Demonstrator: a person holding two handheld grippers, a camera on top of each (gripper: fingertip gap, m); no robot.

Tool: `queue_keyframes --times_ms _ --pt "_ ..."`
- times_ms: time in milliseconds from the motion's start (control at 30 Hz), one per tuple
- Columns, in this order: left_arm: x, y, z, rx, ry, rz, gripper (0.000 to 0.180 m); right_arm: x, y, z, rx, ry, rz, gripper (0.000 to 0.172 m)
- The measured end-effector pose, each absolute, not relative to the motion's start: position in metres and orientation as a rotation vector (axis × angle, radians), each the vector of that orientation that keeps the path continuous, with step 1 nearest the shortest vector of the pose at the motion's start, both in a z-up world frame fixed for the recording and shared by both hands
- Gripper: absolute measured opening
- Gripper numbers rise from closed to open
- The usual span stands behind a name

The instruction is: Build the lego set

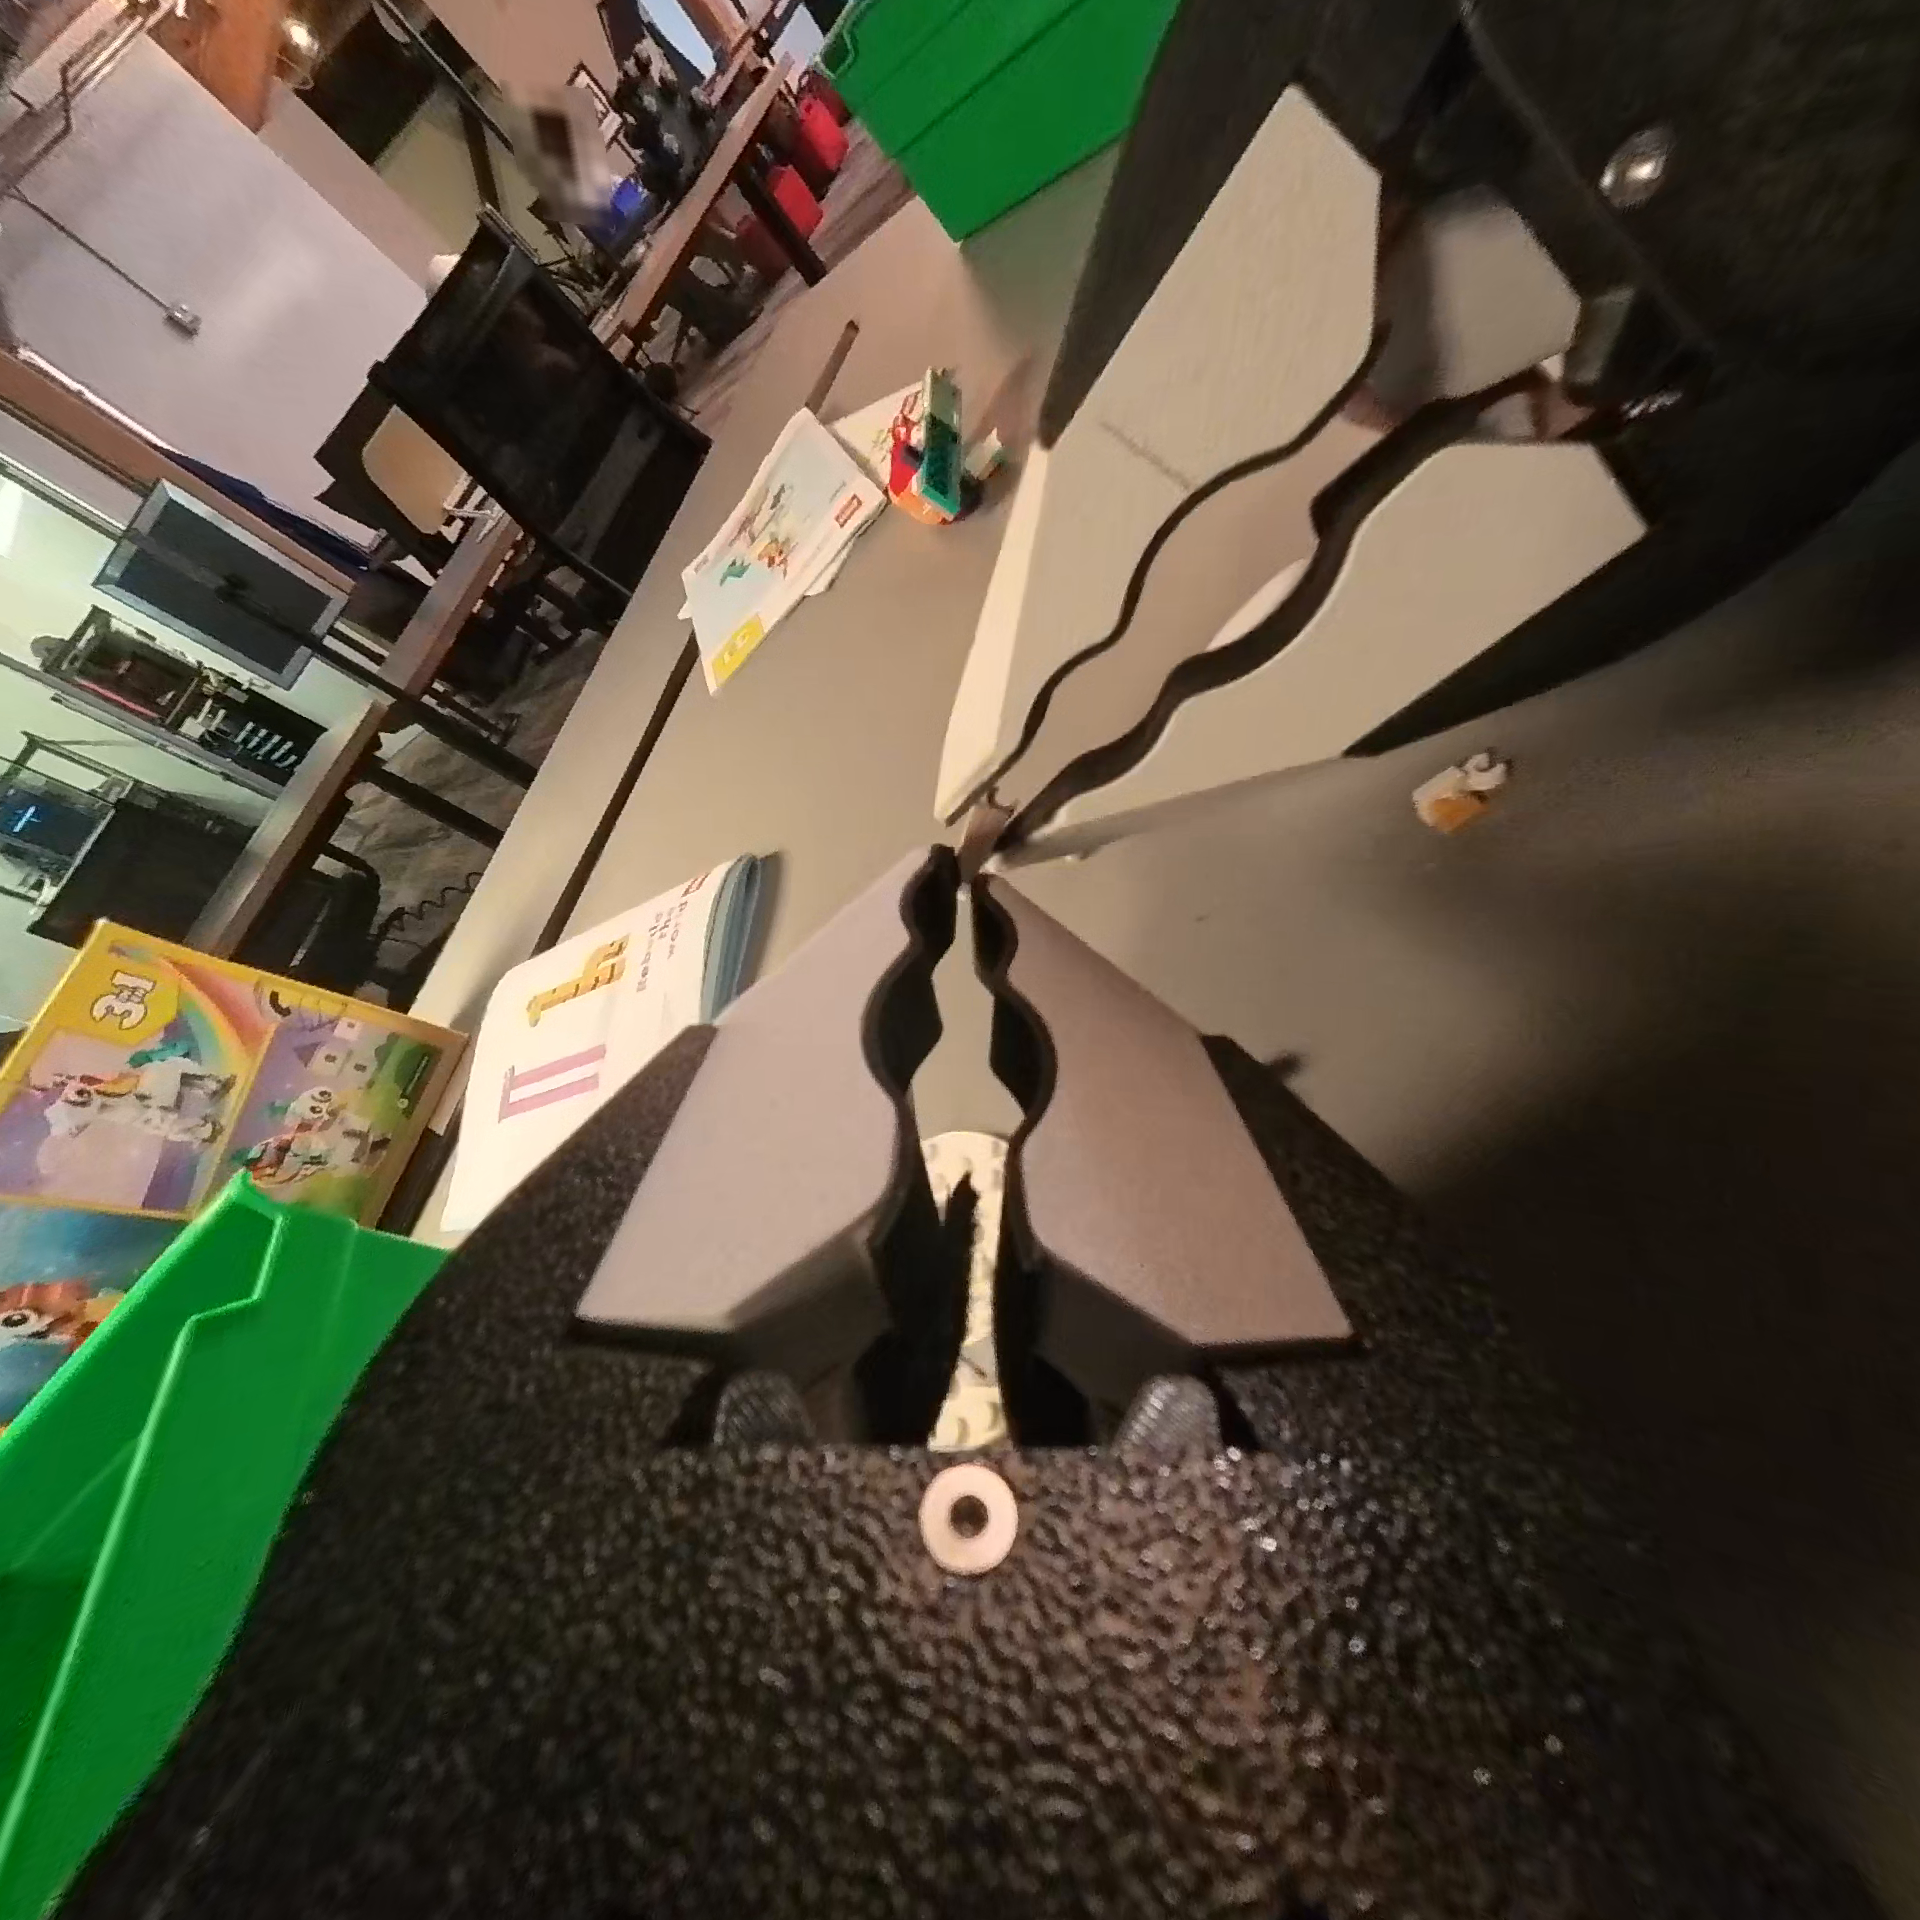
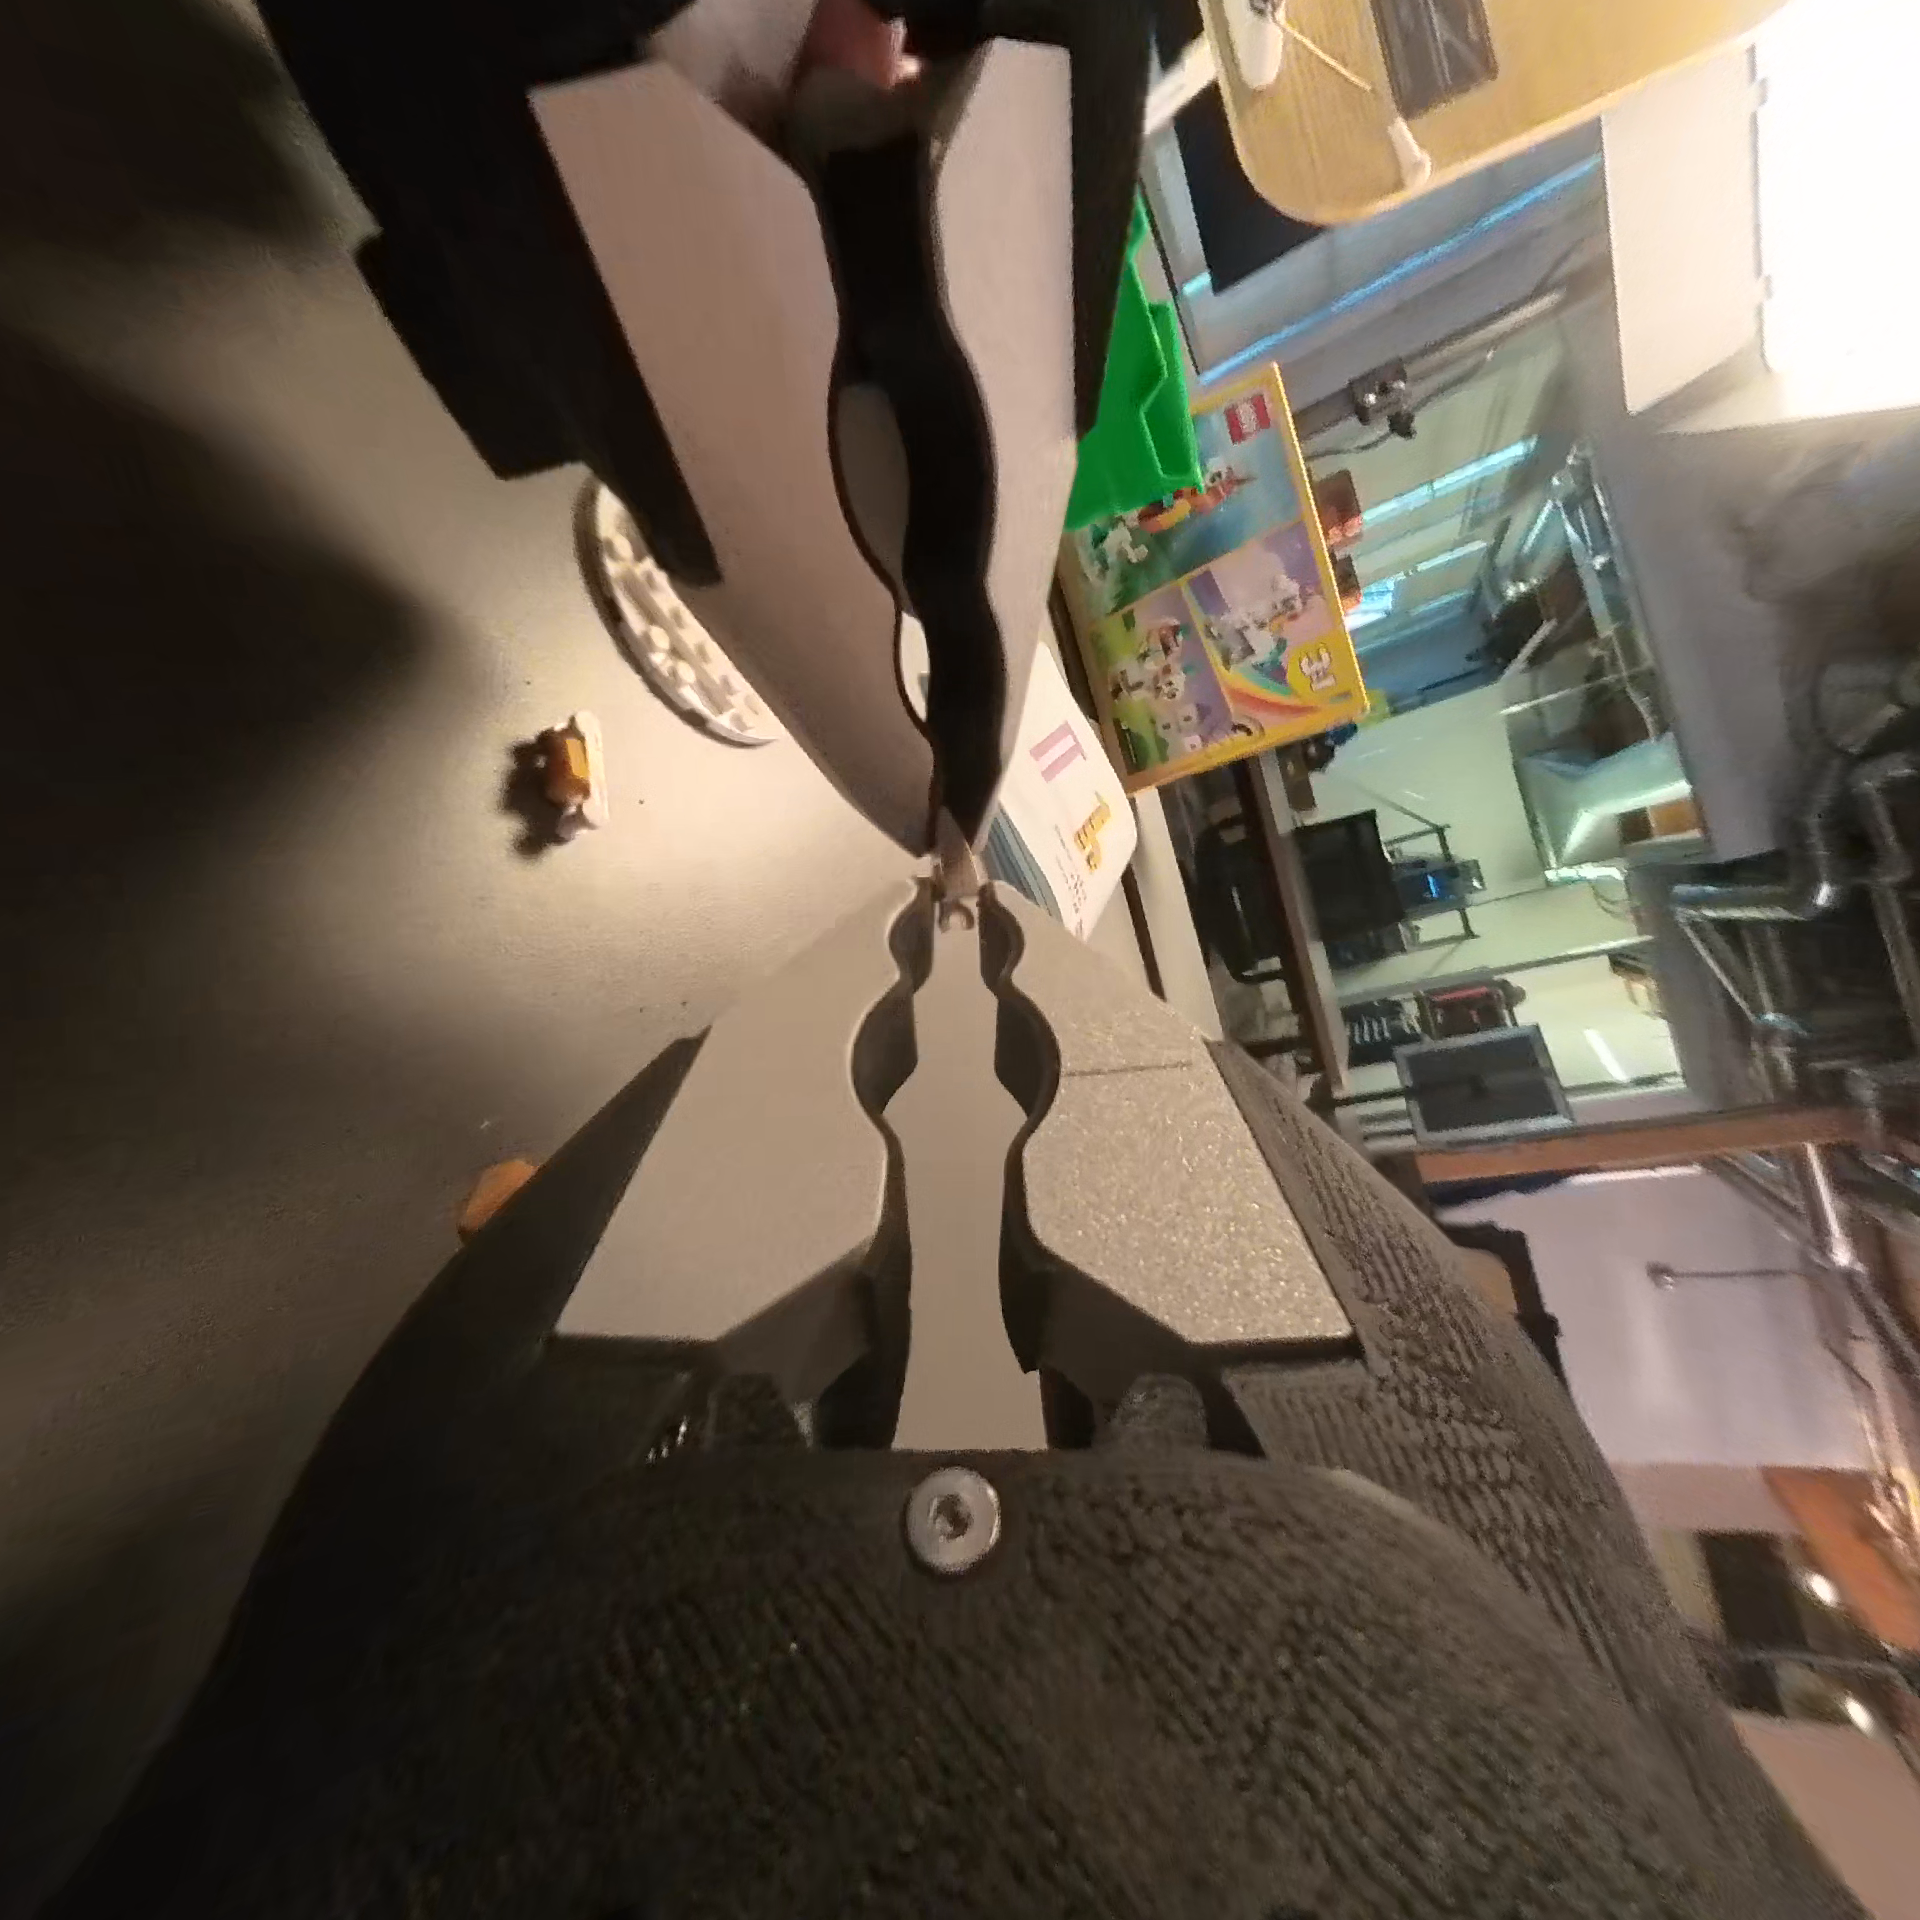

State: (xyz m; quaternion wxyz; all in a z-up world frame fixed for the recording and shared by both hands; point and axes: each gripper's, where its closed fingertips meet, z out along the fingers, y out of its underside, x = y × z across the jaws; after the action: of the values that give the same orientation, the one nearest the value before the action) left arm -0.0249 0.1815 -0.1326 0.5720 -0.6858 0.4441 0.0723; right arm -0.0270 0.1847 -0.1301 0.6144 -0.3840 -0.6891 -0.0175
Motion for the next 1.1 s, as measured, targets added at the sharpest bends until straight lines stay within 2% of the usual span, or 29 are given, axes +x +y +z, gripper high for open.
queue_keyframes --times_ms 33,200,300,533,600,700,900,1000,1100 --pt "-0.025 0.181 -0.131 -1.608 1.029 0.157 0.000 -0.027 0.185 -0.128 -0.912 -1.572 -0.035 0.006" --pt "-0.027 0.181 -0.127 -1.608 1.009 0.133 0.000 -0.027 0.187 -0.121 -0.973 -1.514 -0.024 0.015" --pt "-0.026 0.182 -0.129 -1.594 1.035 0.179 0.000 -0.027 0.186 -0.128 -1.004 -1.545 -0.018 0.006" --pt "-0.029 0.184 -0.133 -1.620 1.010 0.210 0.000 -0.027 0.189 -0.131 -1.079 -1.536 0.055 0.006" --pt "-0.031 0.184 -0.144 -1.700 1.026 0.210 0.000 -0.020 0.198 -0.136 -1.139 -1.530 0.099 0.017" --pt "-0.033 0.181 -0.160 -1.843 1.006 0.125 0.001 0.006 0.236 -0.128 -1.254 -1.399 0.117 0.017" --pt "-0.041 0.180 -0.175 -2.000 0.954 0.042 0.002 0.084 0.327 -0.118 -1.568 -1.023 0.215 0.030" --pt "-0.043 0.180 -0.174 -2.012 0.929 0.028 0.011 0.100 0.353 -0.139 -1.739 -0.979 0.243 0.049" --pt "-0.046 0.181 -0.171 -2.001 0.899 0.033 0.025 0.099 0.374 -0.137 -1.714 -0.960 0.185 0.067"
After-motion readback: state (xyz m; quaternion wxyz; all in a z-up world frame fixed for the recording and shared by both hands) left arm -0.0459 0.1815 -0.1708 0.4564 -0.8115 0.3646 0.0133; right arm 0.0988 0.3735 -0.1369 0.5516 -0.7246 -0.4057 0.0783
